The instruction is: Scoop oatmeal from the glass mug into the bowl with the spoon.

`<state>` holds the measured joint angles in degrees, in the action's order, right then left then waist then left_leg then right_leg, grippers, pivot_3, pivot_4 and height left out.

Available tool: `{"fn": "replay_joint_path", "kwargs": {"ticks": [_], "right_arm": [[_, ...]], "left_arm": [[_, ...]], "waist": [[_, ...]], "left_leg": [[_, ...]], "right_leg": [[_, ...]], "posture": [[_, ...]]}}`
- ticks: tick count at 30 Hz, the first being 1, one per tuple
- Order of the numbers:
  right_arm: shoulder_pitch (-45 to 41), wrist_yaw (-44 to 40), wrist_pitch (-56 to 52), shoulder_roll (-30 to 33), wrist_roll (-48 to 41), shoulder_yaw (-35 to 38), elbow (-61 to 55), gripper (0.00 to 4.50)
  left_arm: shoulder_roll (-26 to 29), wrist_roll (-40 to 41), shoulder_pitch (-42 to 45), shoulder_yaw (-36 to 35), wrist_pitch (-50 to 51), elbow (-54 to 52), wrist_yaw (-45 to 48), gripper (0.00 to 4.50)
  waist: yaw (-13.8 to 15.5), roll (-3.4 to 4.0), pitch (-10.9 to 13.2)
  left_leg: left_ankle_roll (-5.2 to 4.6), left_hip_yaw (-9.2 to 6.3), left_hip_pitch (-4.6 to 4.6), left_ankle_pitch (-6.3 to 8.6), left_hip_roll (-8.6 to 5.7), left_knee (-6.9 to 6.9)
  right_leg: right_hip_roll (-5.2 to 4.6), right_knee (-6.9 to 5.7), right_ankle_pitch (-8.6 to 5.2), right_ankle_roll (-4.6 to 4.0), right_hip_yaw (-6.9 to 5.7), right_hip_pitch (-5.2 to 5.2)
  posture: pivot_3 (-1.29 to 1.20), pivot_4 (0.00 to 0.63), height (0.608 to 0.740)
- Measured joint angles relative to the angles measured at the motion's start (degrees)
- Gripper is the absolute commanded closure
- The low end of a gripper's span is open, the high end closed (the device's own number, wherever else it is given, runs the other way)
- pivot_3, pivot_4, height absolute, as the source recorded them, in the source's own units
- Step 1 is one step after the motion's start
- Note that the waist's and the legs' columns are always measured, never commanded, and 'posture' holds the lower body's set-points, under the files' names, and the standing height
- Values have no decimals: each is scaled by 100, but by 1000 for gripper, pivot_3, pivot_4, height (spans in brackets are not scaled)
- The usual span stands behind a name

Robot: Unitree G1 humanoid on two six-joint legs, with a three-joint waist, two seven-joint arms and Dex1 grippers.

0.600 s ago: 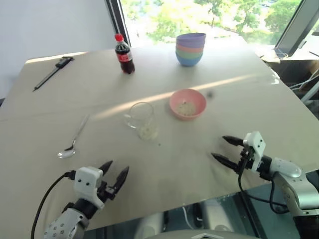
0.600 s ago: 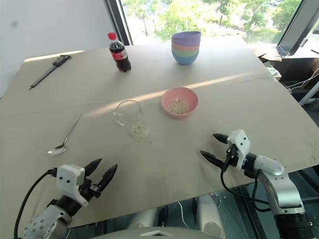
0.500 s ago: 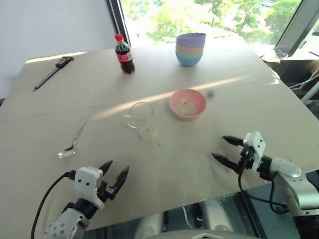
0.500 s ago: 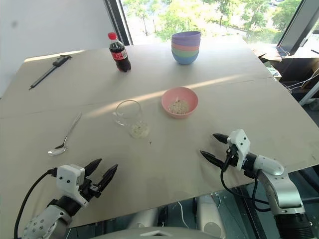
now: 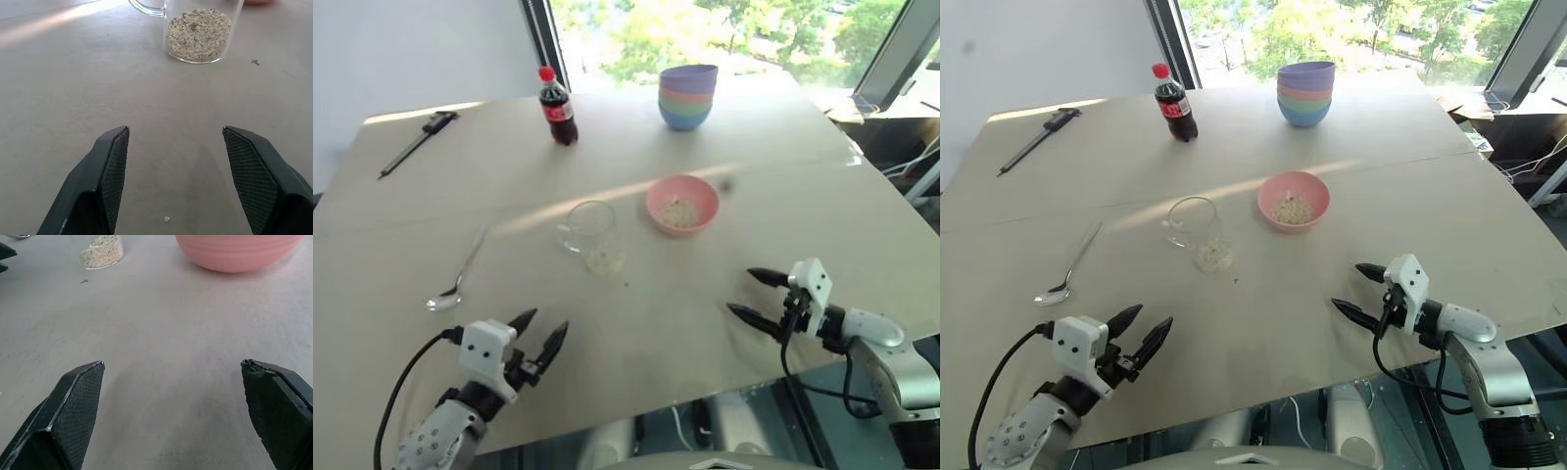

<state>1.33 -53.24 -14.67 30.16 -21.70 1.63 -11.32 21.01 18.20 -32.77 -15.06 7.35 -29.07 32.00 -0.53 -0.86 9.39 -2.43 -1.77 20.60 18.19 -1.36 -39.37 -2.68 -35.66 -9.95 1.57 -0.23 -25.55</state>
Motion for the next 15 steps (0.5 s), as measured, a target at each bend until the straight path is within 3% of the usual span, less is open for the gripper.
{"fn": "replay_joint_path", "kwargs": {"ticks": [11, 15], "right_arm": [[-181, -19, -25, 22, -64, -43, -18, 0], [-178, -42, -311, 70, -251, -210, -530, 0]], "left_arm": [[5, 5, 201, 1, 137, 42, -82, 1364], [176, 237, 379, -178, 374, 38, -93, 1364]], "waist": [[-2, 0, 0], [5, 0, 0]], "left_leg": [[0, 0, -1, 0, 0, 0], [0, -2, -1, 0, 0, 0]], "right_leg": [[1, -1, 18, 7, 0, 0], [0, -4, 23, -1, -1, -2]], "posture": [[0, 150, 740], [0, 150, 740]]}}
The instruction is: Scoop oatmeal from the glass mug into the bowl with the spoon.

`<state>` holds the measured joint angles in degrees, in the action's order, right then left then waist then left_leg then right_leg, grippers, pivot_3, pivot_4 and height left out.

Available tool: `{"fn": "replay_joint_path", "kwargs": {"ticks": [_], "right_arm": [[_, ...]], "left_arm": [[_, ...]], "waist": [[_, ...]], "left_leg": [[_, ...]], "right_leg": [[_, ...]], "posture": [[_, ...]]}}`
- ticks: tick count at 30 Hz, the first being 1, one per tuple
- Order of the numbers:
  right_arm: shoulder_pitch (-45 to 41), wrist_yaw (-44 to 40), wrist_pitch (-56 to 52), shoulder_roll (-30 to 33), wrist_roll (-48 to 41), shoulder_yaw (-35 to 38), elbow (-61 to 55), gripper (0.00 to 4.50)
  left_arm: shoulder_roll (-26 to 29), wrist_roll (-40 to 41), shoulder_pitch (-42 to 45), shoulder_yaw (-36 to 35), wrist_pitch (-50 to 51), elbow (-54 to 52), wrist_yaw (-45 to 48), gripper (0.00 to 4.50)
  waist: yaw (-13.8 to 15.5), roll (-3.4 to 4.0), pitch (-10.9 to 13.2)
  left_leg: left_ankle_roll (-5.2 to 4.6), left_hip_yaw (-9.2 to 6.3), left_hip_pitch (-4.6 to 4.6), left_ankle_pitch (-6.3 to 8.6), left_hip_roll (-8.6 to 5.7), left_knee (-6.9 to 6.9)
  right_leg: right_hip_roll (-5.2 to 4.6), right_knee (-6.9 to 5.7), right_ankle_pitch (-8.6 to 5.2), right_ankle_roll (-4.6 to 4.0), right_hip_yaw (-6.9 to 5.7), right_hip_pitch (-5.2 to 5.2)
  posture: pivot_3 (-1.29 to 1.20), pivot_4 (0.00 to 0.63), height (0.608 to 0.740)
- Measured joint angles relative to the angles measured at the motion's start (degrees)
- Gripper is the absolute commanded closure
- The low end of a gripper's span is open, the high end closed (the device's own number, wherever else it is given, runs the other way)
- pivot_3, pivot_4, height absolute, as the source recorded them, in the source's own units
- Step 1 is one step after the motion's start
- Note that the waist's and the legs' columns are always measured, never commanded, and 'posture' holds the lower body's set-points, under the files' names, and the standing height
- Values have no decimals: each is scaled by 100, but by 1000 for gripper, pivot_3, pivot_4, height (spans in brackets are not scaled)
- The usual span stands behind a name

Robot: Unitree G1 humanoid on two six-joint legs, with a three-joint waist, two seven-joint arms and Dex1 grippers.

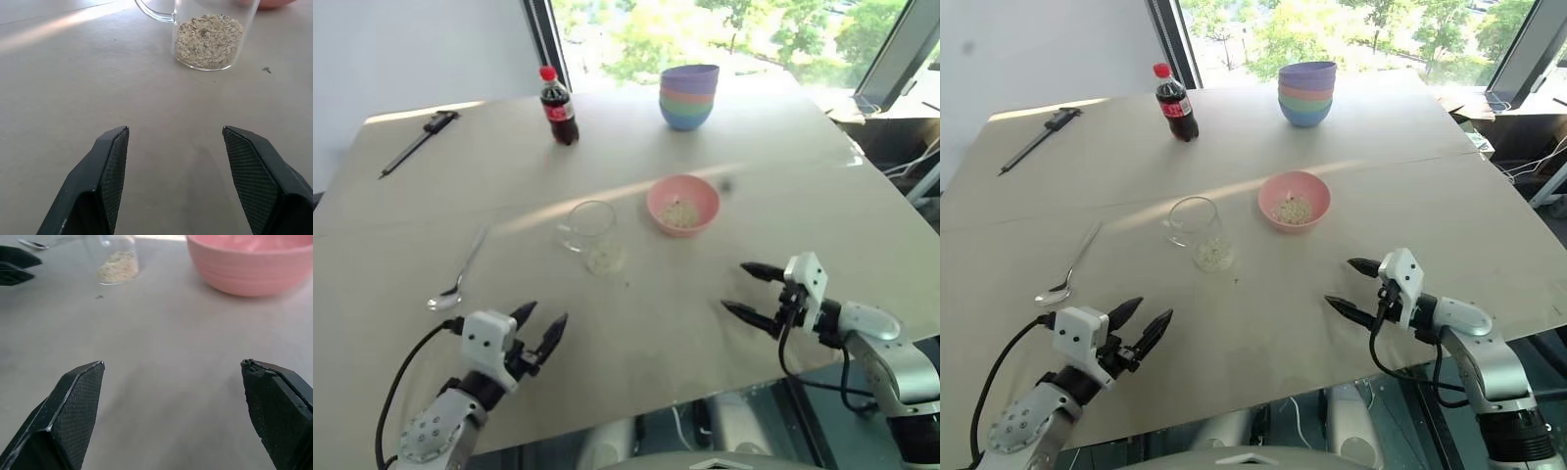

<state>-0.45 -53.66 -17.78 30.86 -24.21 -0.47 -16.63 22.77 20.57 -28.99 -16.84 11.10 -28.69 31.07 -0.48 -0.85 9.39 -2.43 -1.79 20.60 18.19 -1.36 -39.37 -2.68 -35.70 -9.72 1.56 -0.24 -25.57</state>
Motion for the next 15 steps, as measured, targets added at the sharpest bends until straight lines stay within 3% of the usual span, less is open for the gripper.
{"fn": "replay_joint_path", "kwargs": {"ticks": [5, 15], "right_arm": [[-311, 131, -918, 106, -611, -294, -1162, 0], [-867, 100, -1802, 673, -1246, -441, -1959, 0]], "left_arm": [[729, 382, 510, -896, 441, 82, 32, 1364], [2044, 245, 1936, -1191, 1249, 2004, 166, 1364]], "waist": [[-5, 1, -1], [9, -3, -3]], "left_leg": [[0, -6, -5, 0, 0, -3], [2, -13, 2, -1, -5, -3]], "right_leg": [[1, -6, -9, 16, -5, 3], [-2, 2, 2, -1, -15, 2]], "posture": [[0, 150, 740], [0, 150, 740]]}}
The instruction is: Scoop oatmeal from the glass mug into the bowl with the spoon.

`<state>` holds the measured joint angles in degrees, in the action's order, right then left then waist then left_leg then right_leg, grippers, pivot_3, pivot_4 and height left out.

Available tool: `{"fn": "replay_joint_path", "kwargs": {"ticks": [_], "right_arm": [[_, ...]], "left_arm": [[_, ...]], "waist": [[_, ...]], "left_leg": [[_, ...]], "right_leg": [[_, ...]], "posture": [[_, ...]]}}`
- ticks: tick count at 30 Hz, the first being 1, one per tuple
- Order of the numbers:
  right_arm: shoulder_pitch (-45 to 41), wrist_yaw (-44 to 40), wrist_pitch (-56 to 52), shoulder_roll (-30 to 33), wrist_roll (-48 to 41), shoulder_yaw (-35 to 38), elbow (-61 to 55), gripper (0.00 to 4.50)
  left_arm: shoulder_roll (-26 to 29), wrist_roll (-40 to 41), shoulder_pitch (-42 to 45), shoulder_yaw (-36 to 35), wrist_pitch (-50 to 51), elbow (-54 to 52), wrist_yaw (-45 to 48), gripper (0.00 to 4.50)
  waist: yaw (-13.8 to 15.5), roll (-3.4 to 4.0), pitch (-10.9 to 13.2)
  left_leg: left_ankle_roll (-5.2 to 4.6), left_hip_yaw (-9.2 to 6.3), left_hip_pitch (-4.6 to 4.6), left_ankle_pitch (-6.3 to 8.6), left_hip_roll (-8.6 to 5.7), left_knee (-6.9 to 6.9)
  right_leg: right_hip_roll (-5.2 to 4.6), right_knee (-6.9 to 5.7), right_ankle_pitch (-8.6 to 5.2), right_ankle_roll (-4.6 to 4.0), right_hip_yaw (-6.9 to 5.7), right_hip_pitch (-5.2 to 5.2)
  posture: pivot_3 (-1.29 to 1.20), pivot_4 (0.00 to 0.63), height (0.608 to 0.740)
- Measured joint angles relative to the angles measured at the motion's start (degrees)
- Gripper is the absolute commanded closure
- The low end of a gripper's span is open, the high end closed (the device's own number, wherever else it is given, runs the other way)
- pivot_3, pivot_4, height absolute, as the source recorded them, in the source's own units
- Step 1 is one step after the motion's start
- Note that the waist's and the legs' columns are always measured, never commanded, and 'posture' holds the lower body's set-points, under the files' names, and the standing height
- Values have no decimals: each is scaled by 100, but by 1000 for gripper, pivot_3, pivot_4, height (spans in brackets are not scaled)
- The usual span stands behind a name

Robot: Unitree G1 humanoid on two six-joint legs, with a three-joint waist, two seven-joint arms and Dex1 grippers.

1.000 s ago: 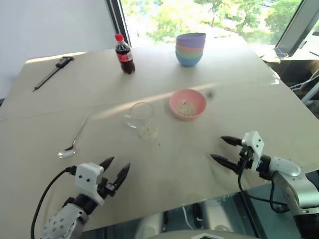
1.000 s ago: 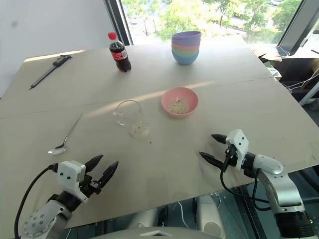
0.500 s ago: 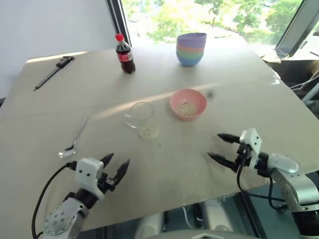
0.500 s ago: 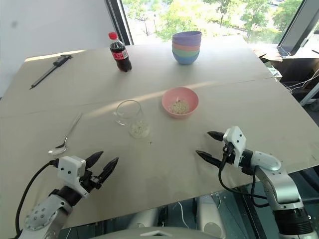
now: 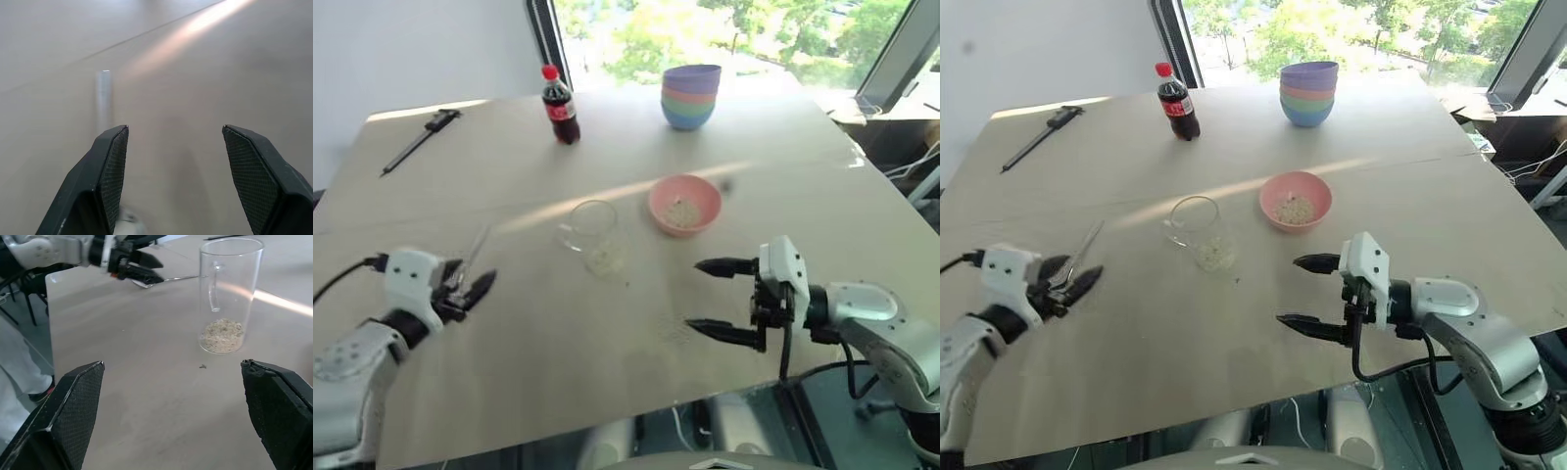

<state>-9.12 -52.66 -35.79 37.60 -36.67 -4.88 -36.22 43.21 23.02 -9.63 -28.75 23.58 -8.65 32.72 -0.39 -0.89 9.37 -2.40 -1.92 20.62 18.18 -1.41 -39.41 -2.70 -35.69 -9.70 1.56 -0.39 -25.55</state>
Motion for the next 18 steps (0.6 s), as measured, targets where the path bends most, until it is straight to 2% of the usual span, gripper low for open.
{"fn": "replay_joint_path", "kwargs": {"ticks": [10, 18], "right_arm": [[-13, -68, 99, 130, -10, 11, 21, 0], [-162, -44, 144, 130, 99, -31, 134, 0]], "left_arm": [[142, -506, 707, 601, 240, 898, 41, 1364], [143, -597, 1050, 674, 746, 934, -159, 1364]], "waist": [[-6, -3, 0], [-2, -3, -1]], "left_leg": [[2, -2, 1, -1, 1, 1], [7, -3, 1, -3, 1, 2]], "right_leg": [[-6, -1, 2, -1, 0, -2], [-30, -5, 3, -2, 1, -5]], "posture": [[0, 150, 740], [0, 150, 740]]}}
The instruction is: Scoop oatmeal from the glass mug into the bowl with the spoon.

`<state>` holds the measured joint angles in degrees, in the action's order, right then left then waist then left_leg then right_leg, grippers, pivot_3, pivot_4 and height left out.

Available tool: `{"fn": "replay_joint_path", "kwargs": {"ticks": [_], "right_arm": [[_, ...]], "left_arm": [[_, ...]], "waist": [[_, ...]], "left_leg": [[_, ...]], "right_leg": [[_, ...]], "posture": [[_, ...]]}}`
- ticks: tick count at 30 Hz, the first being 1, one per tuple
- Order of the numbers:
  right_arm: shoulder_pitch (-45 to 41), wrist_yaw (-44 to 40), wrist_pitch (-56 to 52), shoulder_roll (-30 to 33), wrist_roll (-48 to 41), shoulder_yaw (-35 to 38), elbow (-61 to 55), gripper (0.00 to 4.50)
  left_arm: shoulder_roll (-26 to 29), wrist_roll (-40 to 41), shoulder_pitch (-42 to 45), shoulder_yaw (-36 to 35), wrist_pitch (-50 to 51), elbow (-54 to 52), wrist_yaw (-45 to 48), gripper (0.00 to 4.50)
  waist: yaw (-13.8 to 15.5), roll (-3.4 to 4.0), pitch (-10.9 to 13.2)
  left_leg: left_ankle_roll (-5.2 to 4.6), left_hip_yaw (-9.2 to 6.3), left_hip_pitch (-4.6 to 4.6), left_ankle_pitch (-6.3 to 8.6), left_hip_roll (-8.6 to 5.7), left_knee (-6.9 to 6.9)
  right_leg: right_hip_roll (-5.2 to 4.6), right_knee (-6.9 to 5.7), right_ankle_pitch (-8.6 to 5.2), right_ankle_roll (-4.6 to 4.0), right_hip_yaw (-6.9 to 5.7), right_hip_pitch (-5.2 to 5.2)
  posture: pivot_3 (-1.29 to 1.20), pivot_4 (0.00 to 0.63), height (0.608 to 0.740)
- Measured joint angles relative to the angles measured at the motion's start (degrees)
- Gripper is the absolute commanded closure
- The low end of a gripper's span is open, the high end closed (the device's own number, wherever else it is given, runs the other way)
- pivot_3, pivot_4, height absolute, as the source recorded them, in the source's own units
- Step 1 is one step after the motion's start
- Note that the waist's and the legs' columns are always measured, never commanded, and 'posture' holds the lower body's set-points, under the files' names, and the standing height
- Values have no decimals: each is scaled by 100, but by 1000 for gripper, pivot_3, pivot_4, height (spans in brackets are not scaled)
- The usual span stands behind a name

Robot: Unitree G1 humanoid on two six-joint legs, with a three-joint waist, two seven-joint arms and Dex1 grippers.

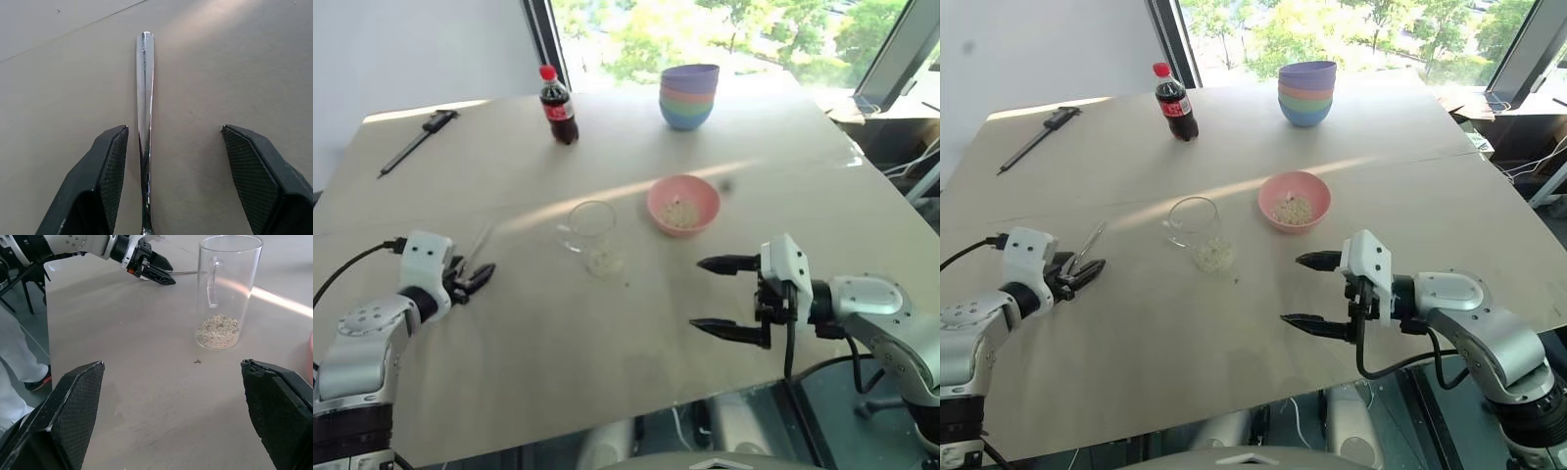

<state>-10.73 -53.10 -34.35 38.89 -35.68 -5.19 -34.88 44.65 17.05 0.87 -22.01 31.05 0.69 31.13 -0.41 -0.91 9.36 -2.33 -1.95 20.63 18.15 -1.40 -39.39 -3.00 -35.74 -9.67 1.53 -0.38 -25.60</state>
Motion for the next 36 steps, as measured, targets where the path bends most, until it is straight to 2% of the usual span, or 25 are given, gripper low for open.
{"fn": "replay_joint_path", "kwargs": {"ticks": [14, 15, 16, 17, 20, 21, 28, 36], "right_arm": [[-267, 66, 4, -62, 65, -42, 296, 0], [-267, 66, 4, -62, 76, -57, 325, 0], [-268, 67, 4, -64, 87, -60, 349, 0], [-271, 71, 4, -66, 97, -61, 363, 0], [-341, 77, 4, -74, 103, -63, 373, 0], [-341, 78, 4, -74, 105, -63, 373, 0], [-382, 135, -10, -101, 126, -67, 373, 0], [-605, 194, -61, -248, 79, -62, 490, 0]], "left_arm": [[174, 270, -584, -590, 912, -463, 84, 1364], [194, 277, -588, -592, 936, -461, 108, 1891], [199, 283, -571, -585, 944, -452, 141, 2162], [200, 286, -556, -565, 943, -446, 169, 2618], [235, 277, -432, -426, 881, -348, 257, 4172], [235, 266, -410, -417, 859, -314, 259, 4403], [283, 216, -413, -418, 707, -148, 257, 4403], [17, 60, -494, -898, -26, 43, -254, 4403]], "waist": [[-38, 2, -1], [-40, 2, -1], [-41, 3, -1], [-40, 4, -1], [-38, 8, -4], [-39, 8, -4], [-42, 9, -4], [4, -2, -1]], "left_leg": [[-2, 6, -2, 1, 1, 3], [-2, 7, -2, 1, 0, 3], [-2, 7, -2, 1, 0, 3], [-2, 7, -2, 1, 1, 3], [-2, 6, -5, 1, 1, 3], [-2, 5, -5, 1, 2, 4], [-2, 6, -5, 1, 2, 3], [-1, -2, 5, 1, 0, 3]], "right_leg": [[-2, -3, 0, 0, 7, -4], [-2, -3, 0, 0, 7, -4], [-2, -3, 0, 0, 7, -5], [0, -3, 0, 0, 7, -5], [0, -9, 0, -1, 6, -5], [1, -9, 0, -1, 6, -5], [0, -10, 0, -1, 8, -5], [-10, -3, 1, -2, -1, -7]], "posture": [[0, 150, 740], [0, 150, 740], [0, 150, 740], [0, 150, 740], [0, 150, 740], [0, 150, 740], [0, 150, 740], [0, 150, 740]]}}
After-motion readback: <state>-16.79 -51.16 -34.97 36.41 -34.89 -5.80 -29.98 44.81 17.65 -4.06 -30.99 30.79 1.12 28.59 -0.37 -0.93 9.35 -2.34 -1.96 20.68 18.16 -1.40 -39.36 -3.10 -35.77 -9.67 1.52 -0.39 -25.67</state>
